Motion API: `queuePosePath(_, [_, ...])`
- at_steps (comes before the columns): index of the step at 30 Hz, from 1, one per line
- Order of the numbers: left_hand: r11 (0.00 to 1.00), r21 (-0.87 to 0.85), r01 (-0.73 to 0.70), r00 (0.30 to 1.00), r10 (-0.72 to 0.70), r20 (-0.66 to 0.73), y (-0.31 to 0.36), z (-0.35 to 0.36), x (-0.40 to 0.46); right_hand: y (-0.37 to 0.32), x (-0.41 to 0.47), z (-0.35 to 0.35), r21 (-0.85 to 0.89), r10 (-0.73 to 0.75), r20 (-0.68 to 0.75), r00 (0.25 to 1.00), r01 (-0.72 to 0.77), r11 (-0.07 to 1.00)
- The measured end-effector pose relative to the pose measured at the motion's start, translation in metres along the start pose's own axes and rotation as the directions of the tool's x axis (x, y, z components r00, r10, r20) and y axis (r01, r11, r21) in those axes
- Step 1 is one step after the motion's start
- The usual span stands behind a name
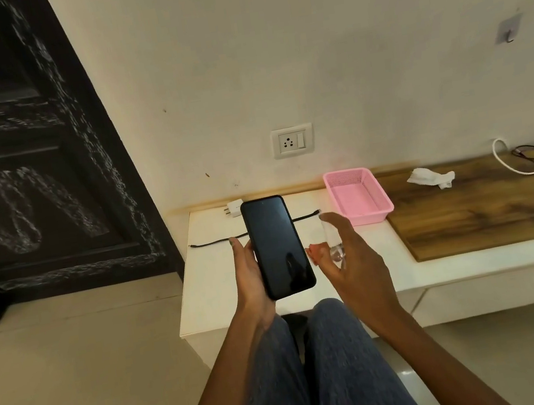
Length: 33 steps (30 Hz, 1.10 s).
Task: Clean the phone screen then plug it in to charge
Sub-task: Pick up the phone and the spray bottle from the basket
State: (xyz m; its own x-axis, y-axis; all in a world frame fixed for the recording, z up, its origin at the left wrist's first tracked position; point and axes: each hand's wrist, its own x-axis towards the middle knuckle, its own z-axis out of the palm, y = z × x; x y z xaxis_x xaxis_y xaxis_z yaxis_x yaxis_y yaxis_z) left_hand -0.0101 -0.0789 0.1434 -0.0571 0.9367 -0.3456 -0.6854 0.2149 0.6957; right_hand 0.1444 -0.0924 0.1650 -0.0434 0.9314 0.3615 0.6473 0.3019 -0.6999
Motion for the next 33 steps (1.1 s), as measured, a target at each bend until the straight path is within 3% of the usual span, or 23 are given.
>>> queuePosePath(5, [1.0,-0.03,0.0,0.999,-0.001,-0.037,0.005,-0.005,0.004,0.021,-0.021,0.007,-0.029,0.096,0.053,0.994,-0.094,0.995])
queuePosePath(13, [0.999,-0.034,0.01,0.999,-0.012,-0.046,0.003,-0.009,0.007,0.041,0.002,0.012,0.152,0.127,-0.091,0.988,-0.112,0.982])
queuePosePath(20, [0.999,0.002,0.055,0.997,-0.054,-0.058,-0.006,-0.015,0.017,0.103,0.038,0.03,0.144,0.222,-0.033,0.975,-0.215,0.966])
queuePosePath(24, [0.997,0.025,0.076,0.995,-0.074,-0.073,-0.012,-0.017,0.026,0.137,0.056,0.041,0.087,0.32,-0.084,0.944,-0.313,0.946])
queuePosePath(29, [0.995,0.022,0.099,0.991,-0.096,-0.095,-0.02,-0.017,0.037,0.166,0.077,0.051,0.157,0.487,-0.199,0.851,-0.462,0.873])
queuePosePath(33, [0.993,0.019,0.119,0.988,-0.117,-0.104,-0.024,-0.016,0.044,0.184,0.087,0.061,0.146,0.505,-0.256,0.824,-0.483,0.863])
